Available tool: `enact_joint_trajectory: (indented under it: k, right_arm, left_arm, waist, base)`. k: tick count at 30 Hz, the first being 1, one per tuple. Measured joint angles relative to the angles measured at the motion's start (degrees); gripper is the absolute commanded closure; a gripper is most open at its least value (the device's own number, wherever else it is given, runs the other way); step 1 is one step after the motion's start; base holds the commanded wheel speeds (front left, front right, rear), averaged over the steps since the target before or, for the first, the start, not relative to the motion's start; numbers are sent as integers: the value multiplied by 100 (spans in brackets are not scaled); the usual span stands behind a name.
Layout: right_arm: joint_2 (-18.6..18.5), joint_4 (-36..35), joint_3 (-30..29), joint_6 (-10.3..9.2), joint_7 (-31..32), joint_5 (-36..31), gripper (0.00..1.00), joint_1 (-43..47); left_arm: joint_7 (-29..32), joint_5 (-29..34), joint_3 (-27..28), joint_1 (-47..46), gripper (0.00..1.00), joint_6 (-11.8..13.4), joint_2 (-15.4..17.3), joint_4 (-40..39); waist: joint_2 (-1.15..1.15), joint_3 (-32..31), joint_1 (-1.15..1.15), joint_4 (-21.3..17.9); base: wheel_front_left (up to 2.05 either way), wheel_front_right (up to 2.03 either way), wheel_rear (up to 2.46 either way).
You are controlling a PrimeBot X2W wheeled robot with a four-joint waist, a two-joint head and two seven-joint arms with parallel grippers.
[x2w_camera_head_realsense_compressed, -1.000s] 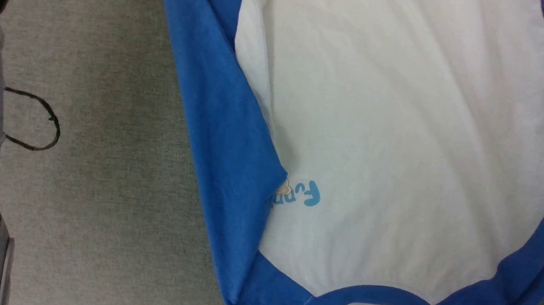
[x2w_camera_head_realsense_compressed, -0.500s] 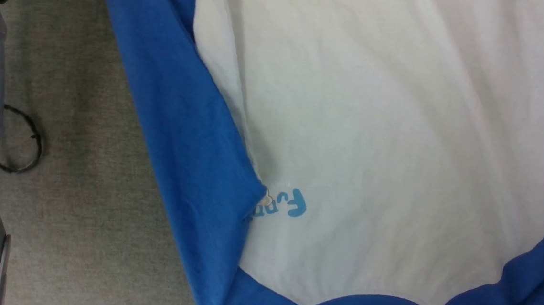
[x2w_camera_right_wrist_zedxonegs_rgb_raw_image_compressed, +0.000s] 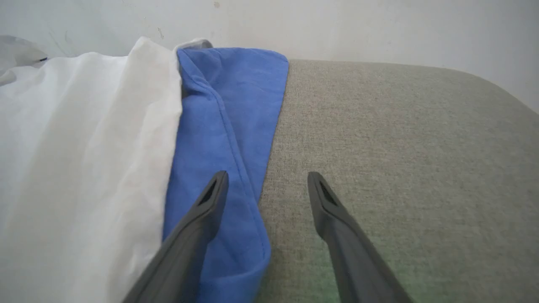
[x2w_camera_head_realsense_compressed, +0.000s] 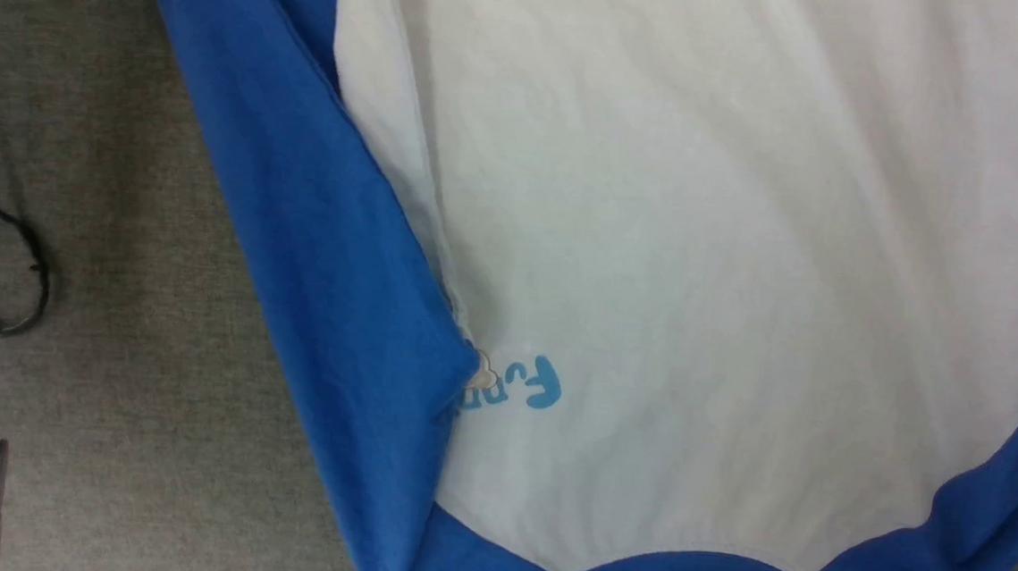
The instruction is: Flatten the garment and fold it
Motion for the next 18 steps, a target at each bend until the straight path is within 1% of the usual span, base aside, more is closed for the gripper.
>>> enact_joint_trajectory:
  k: [2,7,11,16,18]
  right_arm:
    - [-1,13,11,0,-1,-1,0,-1]
    - [12,59,75,0,5,-9,0,1]
    - [112,97,93,0,37,-32,0,19]
    - [339,133,111,0,108,-112,0,150]
    - [423,138,114,0,152,-146,0,236]
  left_arm:
    - [-178,-7,51,1,100,46,-8,-20]
    - [-531,-120,223,66,100,60,-10,-124]
    - [-668,-248,379,435,100,47,76,-315]
    - [-783,-506,784,1177,100,52,322,-687]
    - [-789,-605,1006,1522,100,99,448,-848]
  waist:
    - [0,-61,0,23]
    - [0,-318,0,96]
    - [0,-636,0,155]
    - [0,-1144,-1,222]
    - [0,-1365,-1,246]
  base:
    - [0,0,0]
    - [0,0,0]
    - [0,0,0]
    - [0,0,0]
    - [0,0,0]
